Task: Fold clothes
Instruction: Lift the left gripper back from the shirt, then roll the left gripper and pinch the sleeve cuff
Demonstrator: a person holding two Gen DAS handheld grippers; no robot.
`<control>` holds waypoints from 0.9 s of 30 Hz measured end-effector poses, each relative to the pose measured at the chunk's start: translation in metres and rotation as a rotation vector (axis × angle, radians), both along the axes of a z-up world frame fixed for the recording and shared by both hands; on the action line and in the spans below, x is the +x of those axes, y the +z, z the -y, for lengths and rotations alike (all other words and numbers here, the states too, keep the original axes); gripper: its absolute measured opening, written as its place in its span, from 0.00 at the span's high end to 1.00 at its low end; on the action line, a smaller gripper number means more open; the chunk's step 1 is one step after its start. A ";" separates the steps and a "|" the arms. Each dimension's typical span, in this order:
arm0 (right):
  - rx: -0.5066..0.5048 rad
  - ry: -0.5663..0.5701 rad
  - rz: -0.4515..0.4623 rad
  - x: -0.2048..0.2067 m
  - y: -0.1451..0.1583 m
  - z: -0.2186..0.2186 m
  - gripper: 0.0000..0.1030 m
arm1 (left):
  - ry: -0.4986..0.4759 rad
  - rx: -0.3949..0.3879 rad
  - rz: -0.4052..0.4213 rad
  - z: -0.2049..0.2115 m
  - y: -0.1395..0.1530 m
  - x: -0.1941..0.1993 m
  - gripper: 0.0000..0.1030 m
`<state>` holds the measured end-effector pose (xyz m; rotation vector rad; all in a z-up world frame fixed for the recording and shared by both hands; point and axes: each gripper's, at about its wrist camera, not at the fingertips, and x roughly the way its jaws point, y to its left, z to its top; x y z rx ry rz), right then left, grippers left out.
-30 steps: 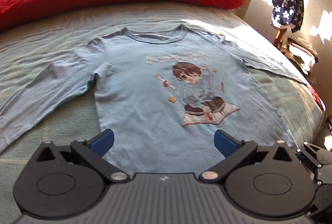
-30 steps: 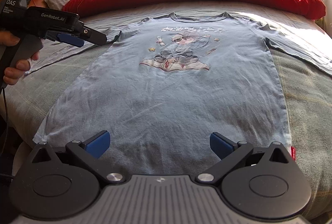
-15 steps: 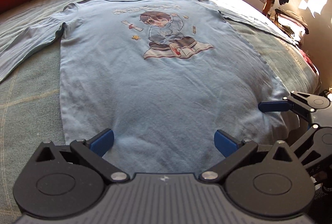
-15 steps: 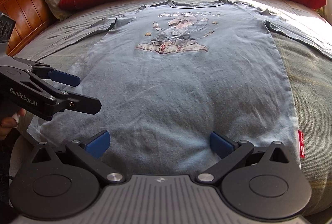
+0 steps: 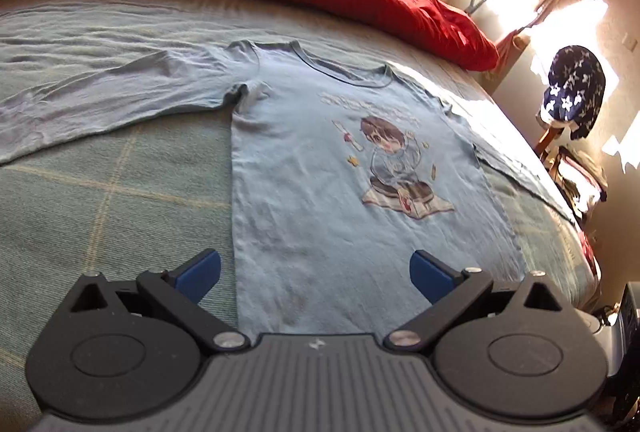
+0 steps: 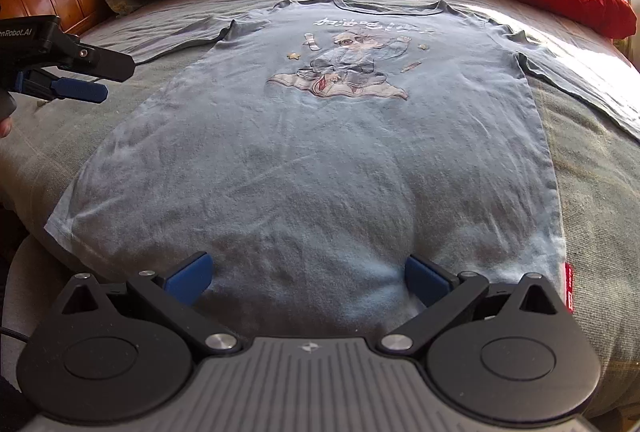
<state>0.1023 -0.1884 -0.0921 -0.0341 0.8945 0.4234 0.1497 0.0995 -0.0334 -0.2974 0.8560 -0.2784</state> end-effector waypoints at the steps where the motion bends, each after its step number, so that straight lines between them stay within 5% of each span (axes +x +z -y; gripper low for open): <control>1: 0.027 -0.015 -0.008 0.001 0.002 0.003 0.00 | 0.033 -0.014 0.004 -0.015 0.003 0.003 0.11; 3: 0.086 -0.035 -0.014 0.002 0.009 0.010 0.00 | 0.125 -0.029 -0.027 -0.046 0.004 0.009 0.36; 6: 0.133 -0.053 0.003 0.001 0.020 0.016 0.00 | 0.248 -0.074 -0.049 -0.093 0.003 0.011 0.45; 15: 0.123 -0.060 -0.005 0.007 0.022 0.005 0.00 | 0.726 -0.404 -0.038 -0.242 -0.025 -0.009 0.46; 27: 0.069 -0.046 -0.046 0.018 0.012 -0.015 0.00 | 0.841 -0.502 -0.061 -0.276 -0.084 0.010 0.47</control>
